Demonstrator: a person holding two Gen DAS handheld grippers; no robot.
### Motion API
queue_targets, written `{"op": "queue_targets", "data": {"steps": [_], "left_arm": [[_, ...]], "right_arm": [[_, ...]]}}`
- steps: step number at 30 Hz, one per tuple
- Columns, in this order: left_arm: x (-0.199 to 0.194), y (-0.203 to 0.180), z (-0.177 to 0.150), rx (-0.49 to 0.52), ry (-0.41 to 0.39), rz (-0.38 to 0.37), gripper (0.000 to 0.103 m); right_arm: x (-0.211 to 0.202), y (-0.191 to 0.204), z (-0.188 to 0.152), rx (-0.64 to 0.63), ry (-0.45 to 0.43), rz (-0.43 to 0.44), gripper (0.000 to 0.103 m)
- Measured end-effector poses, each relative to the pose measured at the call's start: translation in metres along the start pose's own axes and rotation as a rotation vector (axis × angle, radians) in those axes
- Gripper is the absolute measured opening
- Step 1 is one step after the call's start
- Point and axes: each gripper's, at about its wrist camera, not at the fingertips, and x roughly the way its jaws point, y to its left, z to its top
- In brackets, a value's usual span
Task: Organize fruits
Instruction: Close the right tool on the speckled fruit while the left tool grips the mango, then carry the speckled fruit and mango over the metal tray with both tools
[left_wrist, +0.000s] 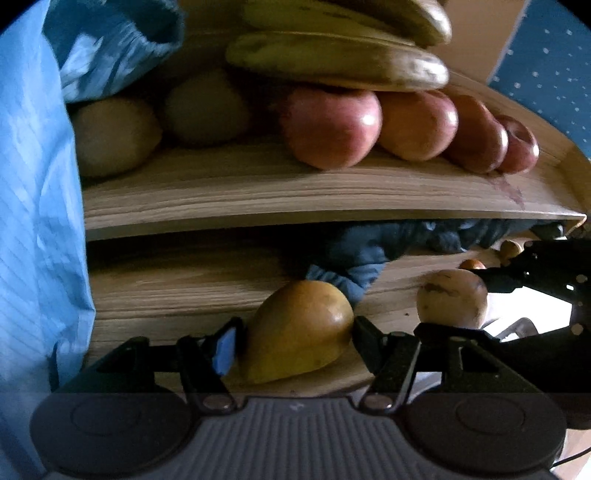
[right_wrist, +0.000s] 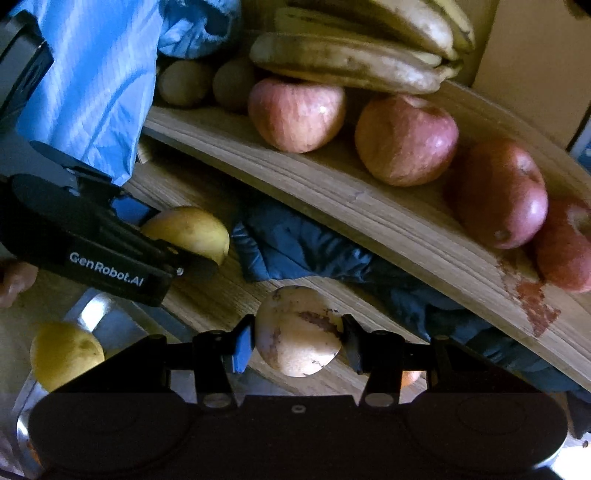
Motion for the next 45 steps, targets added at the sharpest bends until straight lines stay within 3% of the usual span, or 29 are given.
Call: {"op": "queue_targets", "data": {"steps": [14, 25, 33, 45], "left_arm": [[-0.009, 0.000, -0.003, 0.017, 0.005, -0.019, 0.069], [0.000, -0.006, 0.004, 0.027, 0.045, -0.048, 0.066], [0.002, -0.021, -0.002, 0.136, 0.023, -0.033, 0.060], [-0.008, -0.009, 0.004, 0.046, 0.005, -0.047, 0.060]], "right_arm": [[-0.019, -0.005, -0.020, 0.037, 0.003, -0.028, 0.051], [-0.011, -0.001, -0.014, 0.043, 0.007, -0.009, 0.051], [-0.004, -0.002, -0.009, 0.047, 0.015, -0.002, 0.051], [-0.003, 0.002, -0.010, 0.039, 0.001, -0.009, 0.051]]}}
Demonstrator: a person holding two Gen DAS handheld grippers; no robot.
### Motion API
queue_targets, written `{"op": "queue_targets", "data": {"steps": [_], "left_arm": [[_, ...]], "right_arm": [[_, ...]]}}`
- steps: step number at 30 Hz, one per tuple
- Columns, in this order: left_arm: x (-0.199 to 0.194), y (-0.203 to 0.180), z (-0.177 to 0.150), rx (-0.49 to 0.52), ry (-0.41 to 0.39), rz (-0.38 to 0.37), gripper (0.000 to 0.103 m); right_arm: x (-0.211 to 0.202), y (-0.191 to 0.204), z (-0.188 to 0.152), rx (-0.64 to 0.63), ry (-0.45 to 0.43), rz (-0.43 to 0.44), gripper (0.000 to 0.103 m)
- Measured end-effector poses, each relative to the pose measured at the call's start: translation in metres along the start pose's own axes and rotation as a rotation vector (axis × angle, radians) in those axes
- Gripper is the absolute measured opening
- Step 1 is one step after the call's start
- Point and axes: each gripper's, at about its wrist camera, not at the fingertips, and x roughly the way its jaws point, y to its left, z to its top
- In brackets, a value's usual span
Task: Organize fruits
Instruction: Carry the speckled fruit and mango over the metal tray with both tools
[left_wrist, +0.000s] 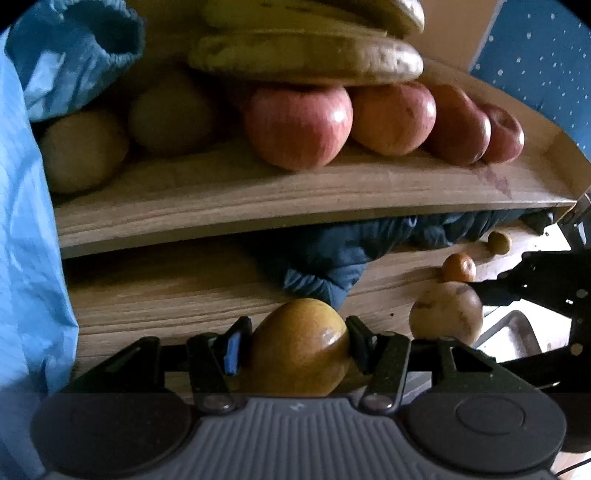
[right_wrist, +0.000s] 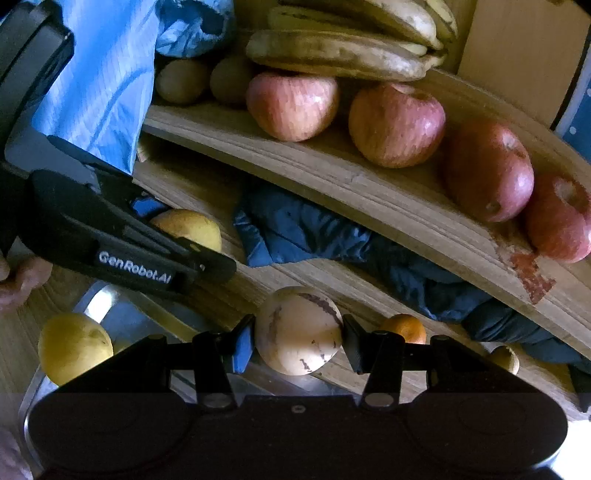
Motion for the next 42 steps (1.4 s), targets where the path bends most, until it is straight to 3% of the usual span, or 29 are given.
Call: {"op": "queue_targets", "data": {"steps": [10, 19, 30, 42], "left_arm": [[-0.022, -0.022, -0.006, 0.039, -0.024, -0.034, 0.060], [-0.043, -0.051, -0.026, 0.095, -0.030, -0.075, 0.060], [-0.055, -0.075, -0.059, 0.157, -0.001, -0.119, 0.060], [-0.061, -0.091, -0.086, 0.168, 0.034, -0.112, 0.060]], "right_arm": [[-0.025, 0.007, -0.015, 0.004, -0.035, -0.017, 0.051], [-0.055, 0.005, -0.050, 0.037, -0.031, -0.050, 0.051], [-0.076, 0.018, -0.100, 0.074, 0.008, -0.052, 0.051], [-0.080, 0.024, -0.124, 0.083, 0.032, -0.036, 0.051]]}}
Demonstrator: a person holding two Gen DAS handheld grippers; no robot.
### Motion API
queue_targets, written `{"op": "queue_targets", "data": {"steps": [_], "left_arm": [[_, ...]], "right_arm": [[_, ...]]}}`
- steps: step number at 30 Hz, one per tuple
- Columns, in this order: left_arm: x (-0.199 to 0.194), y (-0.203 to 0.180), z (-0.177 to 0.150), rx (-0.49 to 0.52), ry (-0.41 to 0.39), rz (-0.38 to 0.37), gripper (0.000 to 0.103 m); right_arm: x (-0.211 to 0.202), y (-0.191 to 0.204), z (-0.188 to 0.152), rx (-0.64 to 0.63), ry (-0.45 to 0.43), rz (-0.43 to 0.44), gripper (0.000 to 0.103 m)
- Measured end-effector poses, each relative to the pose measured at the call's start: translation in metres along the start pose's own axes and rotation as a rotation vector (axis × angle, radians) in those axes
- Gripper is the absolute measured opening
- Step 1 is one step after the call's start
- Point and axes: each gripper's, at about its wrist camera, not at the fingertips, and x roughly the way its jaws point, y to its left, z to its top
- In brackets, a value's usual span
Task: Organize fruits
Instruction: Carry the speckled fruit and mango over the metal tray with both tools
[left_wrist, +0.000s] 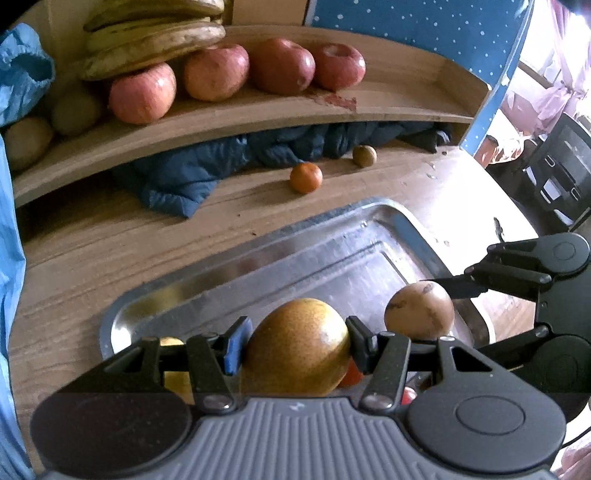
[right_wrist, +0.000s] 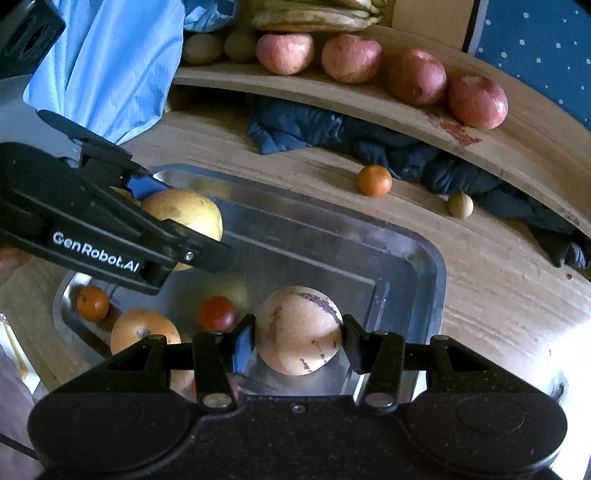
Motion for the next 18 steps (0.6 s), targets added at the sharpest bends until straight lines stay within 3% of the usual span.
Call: {"op": "queue_targets", "data": {"steps": [18], "left_arm": [[0.003, -0.009, -0.019, -0.040, 0.036, 0.055, 0.060]], "right_arm": [[0.000, -0.002, -0.010, -0.042, 0.011, 0.042, 0.051]]}}
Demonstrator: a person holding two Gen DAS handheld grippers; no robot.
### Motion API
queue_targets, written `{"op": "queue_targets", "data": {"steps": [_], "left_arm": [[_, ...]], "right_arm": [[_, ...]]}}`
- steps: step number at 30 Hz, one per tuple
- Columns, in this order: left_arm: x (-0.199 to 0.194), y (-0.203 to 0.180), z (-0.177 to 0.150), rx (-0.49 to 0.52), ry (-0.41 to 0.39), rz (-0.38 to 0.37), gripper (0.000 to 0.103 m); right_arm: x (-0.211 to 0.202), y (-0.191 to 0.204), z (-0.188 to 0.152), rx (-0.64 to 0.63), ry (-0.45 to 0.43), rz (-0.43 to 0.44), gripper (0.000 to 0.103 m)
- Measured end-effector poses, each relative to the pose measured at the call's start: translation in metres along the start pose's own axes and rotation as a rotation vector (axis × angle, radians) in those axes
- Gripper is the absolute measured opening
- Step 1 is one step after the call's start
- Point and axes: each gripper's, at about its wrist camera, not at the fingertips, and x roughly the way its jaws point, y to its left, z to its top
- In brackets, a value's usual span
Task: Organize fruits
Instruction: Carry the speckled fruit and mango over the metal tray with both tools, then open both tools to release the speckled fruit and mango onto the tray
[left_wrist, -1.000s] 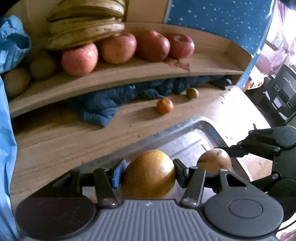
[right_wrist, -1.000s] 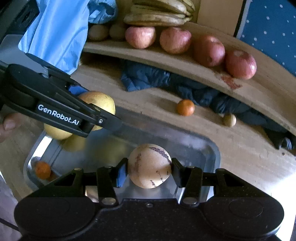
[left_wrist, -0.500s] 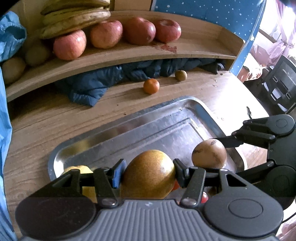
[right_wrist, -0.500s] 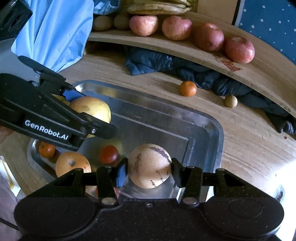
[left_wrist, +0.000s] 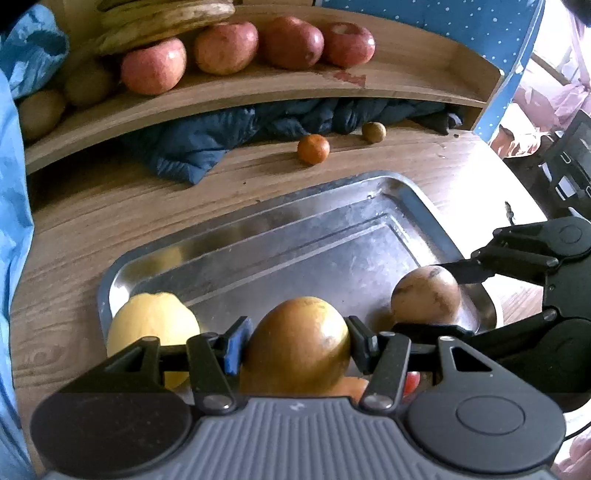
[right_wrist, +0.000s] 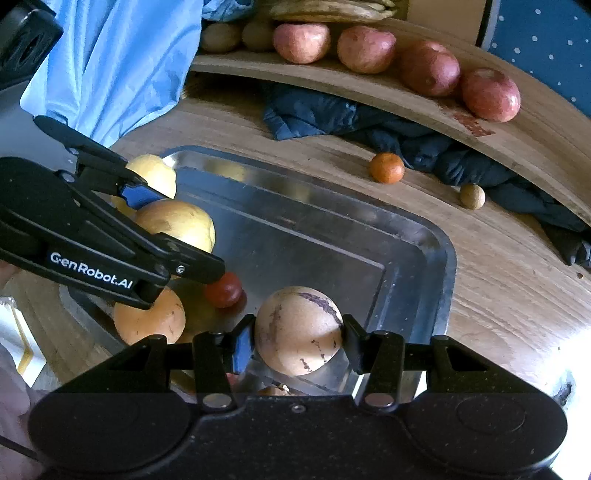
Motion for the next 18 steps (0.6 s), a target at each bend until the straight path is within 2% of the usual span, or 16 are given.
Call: {"op": "queue_targets", "data": {"steps": [12, 18], "left_arm": [[0.0003, 0.0034, -0.0023, -0.027, 0.004, 0.023, 0.059], [-0.0069, 0.0025, 0.0019, -0.013, -0.029, 0.024, 0.058]], "right_arm": [[0.0029, -0.0024, -0.0019, -0.027, 0.009, 0.017, 0.051], [0.0033, -0.0014, 0.0001, -0.044, 0.002, 0.024, 0.051]]}}
